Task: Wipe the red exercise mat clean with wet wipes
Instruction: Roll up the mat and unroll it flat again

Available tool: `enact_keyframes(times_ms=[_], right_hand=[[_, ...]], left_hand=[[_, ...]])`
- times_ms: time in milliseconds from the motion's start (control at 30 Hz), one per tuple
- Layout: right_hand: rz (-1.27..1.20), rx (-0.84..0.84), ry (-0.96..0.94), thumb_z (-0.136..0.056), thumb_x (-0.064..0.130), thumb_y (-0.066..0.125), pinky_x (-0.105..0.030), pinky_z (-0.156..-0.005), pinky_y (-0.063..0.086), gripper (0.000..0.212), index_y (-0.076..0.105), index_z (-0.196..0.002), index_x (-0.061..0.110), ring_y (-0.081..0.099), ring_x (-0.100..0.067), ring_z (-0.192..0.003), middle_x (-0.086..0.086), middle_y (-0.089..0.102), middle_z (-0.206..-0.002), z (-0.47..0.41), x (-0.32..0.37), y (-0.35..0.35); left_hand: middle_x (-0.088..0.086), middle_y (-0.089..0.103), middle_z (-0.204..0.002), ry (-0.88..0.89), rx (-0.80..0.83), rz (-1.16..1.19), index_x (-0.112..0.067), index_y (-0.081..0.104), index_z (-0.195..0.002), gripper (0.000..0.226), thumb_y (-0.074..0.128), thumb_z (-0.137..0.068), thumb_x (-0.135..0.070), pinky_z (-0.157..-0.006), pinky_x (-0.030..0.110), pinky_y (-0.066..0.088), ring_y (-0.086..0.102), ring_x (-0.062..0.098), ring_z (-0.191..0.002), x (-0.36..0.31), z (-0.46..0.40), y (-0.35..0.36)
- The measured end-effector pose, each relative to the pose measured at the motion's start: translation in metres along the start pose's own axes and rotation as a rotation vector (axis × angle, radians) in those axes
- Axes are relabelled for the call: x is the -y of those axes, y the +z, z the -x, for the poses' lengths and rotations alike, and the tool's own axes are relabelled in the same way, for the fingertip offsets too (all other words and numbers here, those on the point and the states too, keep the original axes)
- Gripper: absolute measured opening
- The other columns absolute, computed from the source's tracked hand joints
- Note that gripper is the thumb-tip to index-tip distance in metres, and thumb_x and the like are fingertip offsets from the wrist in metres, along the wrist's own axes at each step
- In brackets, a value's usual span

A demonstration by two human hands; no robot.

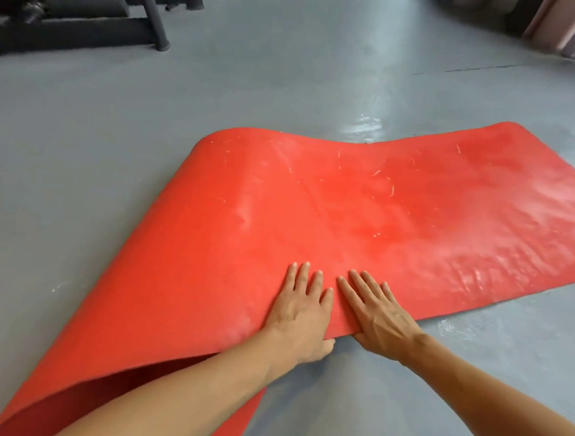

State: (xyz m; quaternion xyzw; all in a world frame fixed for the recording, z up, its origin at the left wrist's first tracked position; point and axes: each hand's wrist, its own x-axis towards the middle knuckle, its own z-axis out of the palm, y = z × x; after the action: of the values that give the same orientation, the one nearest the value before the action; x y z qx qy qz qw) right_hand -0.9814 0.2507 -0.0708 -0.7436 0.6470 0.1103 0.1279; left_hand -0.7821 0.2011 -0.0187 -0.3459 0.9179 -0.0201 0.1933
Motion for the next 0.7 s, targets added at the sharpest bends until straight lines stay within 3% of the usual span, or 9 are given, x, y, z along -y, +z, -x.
enact_keyframes(times_ms=[100,200,333,467,533,600,633,700], right_hand=[[-0.014,-0.009,-0.069,-0.085,0.051,0.049,-0.062,-0.119,0.030,0.101,-0.011,-0.163,0.028,0.012,-0.037,-0.157,-0.012,0.008,-0.171,-0.002,0.032,-0.017],[-0.018,-0.033,-0.141,-0.083,0.048,0.044,-0.056,-0.125,0.021,0.103,-0.025,-0.158,0.036,-0.003,-0.030,-0.159,-0.006,-0.006,-0.172,-0.001,0.067,-0.039],[-0.019,-0.048,-0.288,-0.078,0.045,0.049,-0.059,-0.119,0.032,0.108,-0.021,-0.160,0.035,0.005,-0.035,-0.158,-0.012,0.002,-0.172,-0.004,0.121,-0.073],[0.047,-0.019,-0.403,-0.083,0.051,0.056,-0.056,-0.121,0.029,0.113,-0.031,-0.155,0.037,-0.010,-0.031,-0.158,-0.005,-0.018,-0.170,-0.013,0.178,-0.102],[0.103,-0.011,-0.444,-0.081,0.054,0.055,-0.058,-0.120,0.029,0.115,-0.032,-0.154,0.037,-0.013,-0.030,-0.158,-0.001,-0.025,-0.169,-0.018,0.208,-0.117],[0.170,-0.003,-0.484,-0.082,0.053,0.057,-0.059,-0.120,0.029,0.116,-0.033,-0.154,0.037,-0.015,-0.030,-0.157,0.000,-0.030,-0.167,-0.021,0.239,-0.131],[0.208,-0.002,-0.505,-0.083,0.052,0.059,-0.058,-0.120,0.030,0.117,-0.033,-0.154,0.037,-0.015,-0.031,-0.157,-0.001,-0.030,-0.167,-0.023,0.254,-0.137],[0.291,-0.008,-0.547,-0.085,0.048,0.061,-0.057,-0.117,0.034,0.117,-0.033,-0.154,0.036,-0.014,-0.033,-0.157,-0.004,-0.030,-0.167,-0.025,0.282,-0.146]], left_hand=[[0.028,-0.005,-0.171,-0.061,-0.011,-0.011,-0.006,0.006,-0.166,0.096,0.042,-0.099,-0.064,-0.126,0.062,-0.007,-0.010,0.048,-0.158,0.021,0.031,-0.006],[0.028,-0.009,-0.170,-0.093,-0.048,0.029,-0.006,0.003,-0.166,0.095,0.041,-0.100,-0.064,-0.128,0.056,-0.006,-0.011,0.044,-0.158,0.051,0.072,-0.003],[0.024,-0.009,-0.172,-0.102,-0.111,0.093,-0.009,0.001,-0.166,0.094,0.044,-0.100,-0.061,-0.130,0.048,-0.006,-0.010,0.036,-0.160,0.093,0.129,0.008],[0.023,-0.005,-0.172,-0.126,-0.192,0.108,-0.006,0.002,-0.166,0.093,0.052,-0.101,-0.050,-0.131,0.045,-0.003,-0.005,0.034,-0.161,0.129,0.182,0.030],[0.025,0.007,-0.171,-0.140,-0.248,0.130,-0.005,0.012,-0.165,0.092,0.062,-0.095,-0.037,-0.131,0.045,0.006,0.006,0.036,-0.161,0.146,0.208,0.046],[0.025,0.026,-0.167,-0.173,-0.302,0.183,-0.005,0.025,-0.163,0.095,0.072,-0.083,-0.024,-0.127,0.045,0.026,0.025,0.037,-0.157,0.162,0.233,0.070],[0.023,0.030,-0.167,-0.207,-0.335,0.256,-0.007,0.024,-0.163,0.099,0.074,-0.078,-0.018,-0.124,0.045,0.034,0.029,0.036,-0.156,0.170,0.246,0.083],[0.014,0.013,-0.173,-0.297,-0.338,0.426,-0.019,-0.004,-0.167,0.111,0.067,-0.083,-0.005,-0.124,0.043,0.033,0.012,0.029,-0.161,0.183,0.272,0.109]])
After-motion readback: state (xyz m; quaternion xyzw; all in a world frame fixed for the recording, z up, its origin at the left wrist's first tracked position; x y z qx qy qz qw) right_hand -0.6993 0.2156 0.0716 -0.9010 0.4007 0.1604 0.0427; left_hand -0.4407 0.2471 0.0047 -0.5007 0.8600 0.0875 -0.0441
